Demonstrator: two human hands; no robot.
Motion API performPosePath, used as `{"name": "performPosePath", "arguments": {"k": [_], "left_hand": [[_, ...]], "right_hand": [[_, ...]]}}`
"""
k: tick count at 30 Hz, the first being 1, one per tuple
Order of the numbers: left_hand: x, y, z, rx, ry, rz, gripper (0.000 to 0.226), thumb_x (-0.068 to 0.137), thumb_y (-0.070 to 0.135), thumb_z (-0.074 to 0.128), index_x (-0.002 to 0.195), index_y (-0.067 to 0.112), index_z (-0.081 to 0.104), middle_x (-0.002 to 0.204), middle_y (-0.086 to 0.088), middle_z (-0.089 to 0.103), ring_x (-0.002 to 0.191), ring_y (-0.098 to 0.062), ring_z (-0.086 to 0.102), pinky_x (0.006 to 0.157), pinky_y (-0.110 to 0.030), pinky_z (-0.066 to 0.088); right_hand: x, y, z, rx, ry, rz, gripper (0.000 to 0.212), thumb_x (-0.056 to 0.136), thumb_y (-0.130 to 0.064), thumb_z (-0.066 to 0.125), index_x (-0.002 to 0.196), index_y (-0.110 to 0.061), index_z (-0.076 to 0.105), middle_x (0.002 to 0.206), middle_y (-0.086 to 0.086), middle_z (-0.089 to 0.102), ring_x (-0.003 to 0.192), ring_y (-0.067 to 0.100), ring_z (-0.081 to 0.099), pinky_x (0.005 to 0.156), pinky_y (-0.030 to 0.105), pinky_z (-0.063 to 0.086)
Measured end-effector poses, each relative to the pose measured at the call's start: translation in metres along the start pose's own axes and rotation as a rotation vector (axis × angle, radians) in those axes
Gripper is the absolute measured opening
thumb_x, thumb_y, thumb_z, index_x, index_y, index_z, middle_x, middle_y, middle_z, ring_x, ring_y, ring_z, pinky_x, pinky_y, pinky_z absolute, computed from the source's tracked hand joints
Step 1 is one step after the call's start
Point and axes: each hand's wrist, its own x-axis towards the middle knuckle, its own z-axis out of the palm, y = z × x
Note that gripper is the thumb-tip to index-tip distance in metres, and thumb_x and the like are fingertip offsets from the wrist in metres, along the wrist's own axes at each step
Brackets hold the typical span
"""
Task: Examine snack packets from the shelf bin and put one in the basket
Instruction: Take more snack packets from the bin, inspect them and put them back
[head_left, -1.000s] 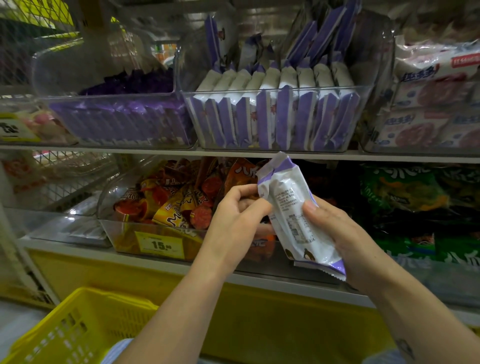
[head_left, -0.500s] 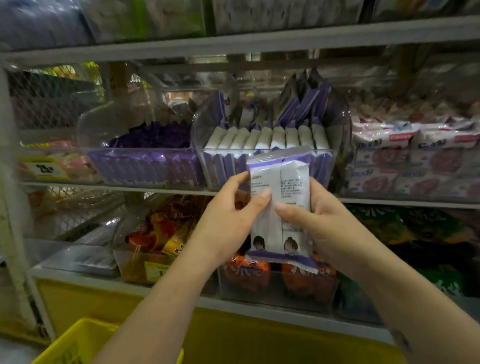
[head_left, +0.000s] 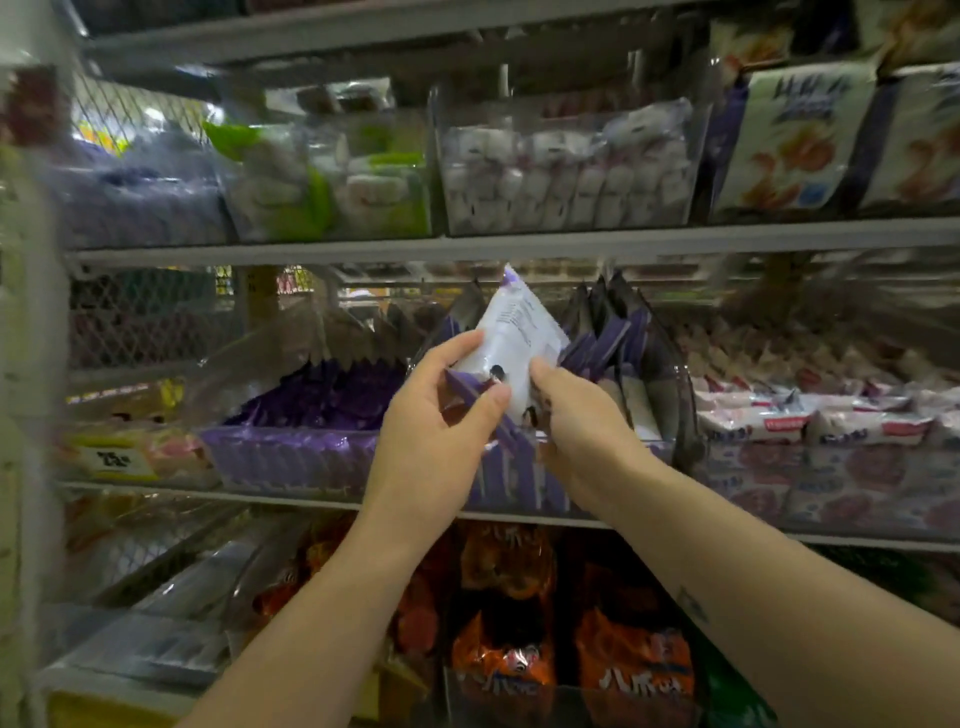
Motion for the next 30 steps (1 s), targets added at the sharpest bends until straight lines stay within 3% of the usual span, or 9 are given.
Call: {"name": "performPosePath", "arguments": {"k": [3,5,9,12,15,17,20,24,30], "left_hand": [[0.027,-0.002,-0.011,0.235,0.064,0.15,0.033,0.089,0.02,0.068,0.106,0.047,0.059,0.08,0.011,0.069,0.078,-0.004,0.066,0.074,-0.015,0.052],[0.044,-0.004,-0.018,0.401,0.062,0.236,0.031,0.088,0.018,0.07,0.112,0.037,0.061,0.069,0.005,0.066,0.067,-0.006,0.063,0.063,-0.014,0.049],[0.077,-0.012,-0.021,0.681,-0.002,0.278,0.032,0.089,0.026,0.068,0.119,0.03,0.06,0.071,0.004,0.066,0.069,-0.015,0.064,0.068,-0.04,0.054],[0.096,-0.019,-0.02,0.775,-0.026,0.265,0.03,0.09,0.037,0.064,0.119,0.035,0.057,0.074,0.008,0.066,0.075,-0.021,0.067,0.071,-0.042,0.055],[0.111,-0.027,-0.017,0.883,-0.012,0.304,0.028,0.09,0.046,0.06,0.116,0.039,0.055,0.061,0.013,0.055,0.072,-0.018,0.065,0.059,-0.03,0.045],[0.121,-0.032,-0.012,0.938,-0.014,0.319,0.027,0.09,0.05,0.057,0.116,0.041,0.054,0.066,0.012,0.061,0.076,-0.016,0.065,0.061,-0.029,0.04],[0.138,-0.041,-0.005,1.004,-0.039,0.337,0.028,0.09,0.05,0.055,0.117,0.04,0.053,0.084,0.01,0.07,0.088,-0.016,0.064,0.074,-0.029,0.036],[0.162,-0.052,0.001,1.137,-0.097,0.279,0.032,0.091,0.051,0.051,0.12,0.037,0.051,0.11,0.007,0.066,0.118,-0.018,0.052,0.106,-0.035,0.024],[0.197,-0.064,0.02,1.334,-0.225,0.248,0.036,0.091,0.049,0.051,0.123,0.034,0.054,0.135,0.002,0.055,0.133,-0.022,0.041,0.116,-0.043,0.01]], "right_hand": [[0.026,-0.014,-0.005,-0.365,-0.083,-0.066,0.021,0.101,-0.027,0.047,0.093,-0.023,0.067,0.075,-0.009,0.07,0.065,0.001,0.066,0.054,0.018,0.051],[0.047,-0.025,-0.014,-0.642,-0.071,-0.178,0.02,0.098,-0.023,0.052,0.092,-0.025,0.071,0.074,-0.017,0.066,0.063,-0.005,0.064,0.059,0.013,0.05],[0.086,-0.041,-0.028,-1.163,-0.043,-0.369,0.033,0.096,-0.022,0.055,0.127,-0.012,0.063,0.115,-0.002,0.069,0.111,0.013,0.062,0.093,0.023,0.044],[0.107,-0.044,-0.027,-1.407,-0.068,-0.424,0.036,0.094,-0.022,0.055,0.129,-0.016,0.061,0.128,0.005,0.064,0.119,0.021,0.058,0.098,0.028,0.045],[0.124,-0.044,-0.023,-1.56,-0.097,-0.443,0.032,0.091,-0.024,0.056,0.122,-0.019,0.063,0.121,0.008,0.064,0.112,0.028,0.059,0.093,0.042,0.052],[0.134,-0.045,-0.02,-1.637,-0.087,-0.421,0.033,0.091,-0.027,0.056,0.123,-0.02,0.06,0.122,0.008,0.062,0.111,0.029,0.059,0.093,0.043,0.051],[0.15,-0.044,-0.02,-1.7,-0.101,-0.309,0.036,0.091,-0.028,0.056,0.126,-0.022,0.057,0.125,0.008,0.06,0.11,0.03,0.06,0.093,0.042,0.052],[0.167,-0.039,-0.027,-1.707,-0.165,-0.253,0.034,0.09,-0.03,0.056,0.123,-0.02,0.058,0.12,0.007,0.063,0.104,0.029,0.061,0.089,0.043,0.053],[0.179,-0.036,-0.032,-1.723,-0.23,-0.263,0.036,0.091,-0.034,0.055,0.123,-0.018,0.057,0.119,0.007,0.062,0.103,0.028,0.06,0.077,0.032,0.047]]}}
